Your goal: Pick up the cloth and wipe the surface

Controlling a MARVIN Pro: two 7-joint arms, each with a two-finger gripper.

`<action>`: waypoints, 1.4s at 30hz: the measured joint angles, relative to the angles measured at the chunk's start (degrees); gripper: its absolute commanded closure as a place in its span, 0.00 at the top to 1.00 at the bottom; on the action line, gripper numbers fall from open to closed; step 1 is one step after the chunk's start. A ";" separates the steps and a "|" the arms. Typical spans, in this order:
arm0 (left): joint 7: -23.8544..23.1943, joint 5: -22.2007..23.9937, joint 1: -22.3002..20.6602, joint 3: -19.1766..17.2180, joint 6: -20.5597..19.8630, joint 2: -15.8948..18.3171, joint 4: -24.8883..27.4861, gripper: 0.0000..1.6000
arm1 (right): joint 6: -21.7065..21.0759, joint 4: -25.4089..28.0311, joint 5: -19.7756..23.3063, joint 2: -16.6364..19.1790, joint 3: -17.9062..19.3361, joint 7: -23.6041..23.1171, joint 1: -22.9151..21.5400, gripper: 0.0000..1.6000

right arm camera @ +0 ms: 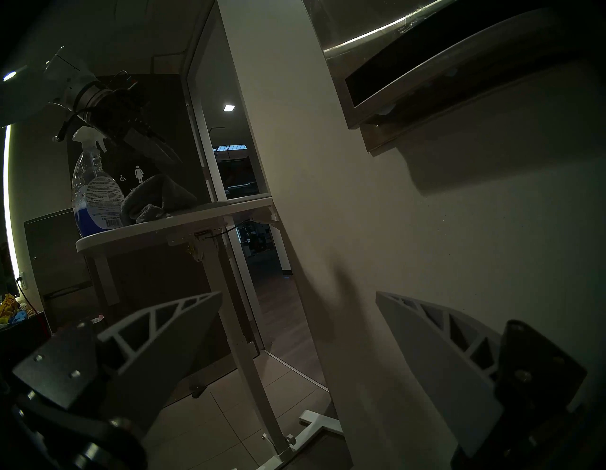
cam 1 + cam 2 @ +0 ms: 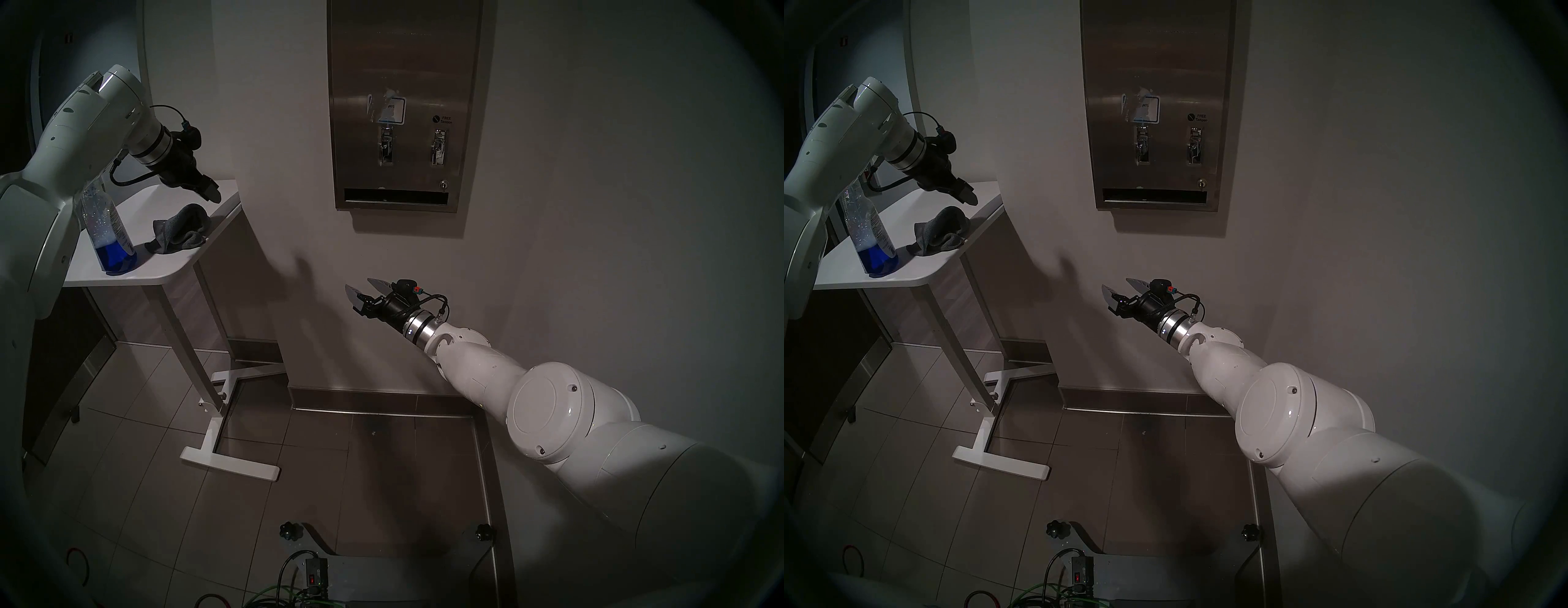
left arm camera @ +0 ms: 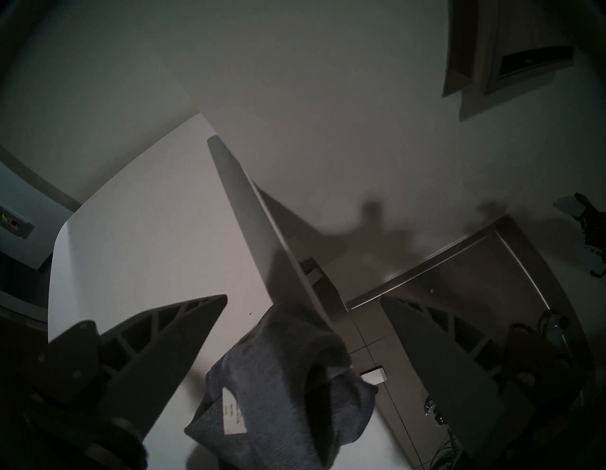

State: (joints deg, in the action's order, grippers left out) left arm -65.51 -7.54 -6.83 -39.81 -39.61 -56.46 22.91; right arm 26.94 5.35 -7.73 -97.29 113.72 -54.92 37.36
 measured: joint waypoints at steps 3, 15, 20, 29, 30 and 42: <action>-0.13 0.90 -0.23 -0.58 0.13 -0.15 0.07 1.00 | 0.00 0.01 0.00 -0.01 0.00 0.31 0.00 1.00; -1.68 5.43 -1.56 -4.70 2.00 -0.65 0.61 1.00 | 0.47 0.59 0.06 0.01 0.08 1.67 -0.28 1.00; -2.74 8.57 -1.64 -7.99 3.27 -1.11 0.88 1.00 | 1.75 1.70 0.36 0.11 0.66 2.74 -0.99 1.00; -3.68 12.33 -0.21 -12.13 5.13 -2.29 1.11 1.00 | 4.62 4.51 1.44 0.30 2.23 4.83 -2.69 1.00; -3.66 12.63 0.11 -12.46 5.27 -2.49 1.11 1.00 | 4.88 4.75 1.53 0.30 2.38 5.03 -2.81 1.00; -1.95 15.67 5.57 -15.73 5.95 -4.91 0.65 1.00 | 7.19 6.36 2.31 -0.20 3.63 7.05 -3.14 1.00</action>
State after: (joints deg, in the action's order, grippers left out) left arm -67.46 8.13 -1.26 -55.54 -33.66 -61.37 23.56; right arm 34.13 11.71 -5.42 -97.48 117.35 -47.87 34.22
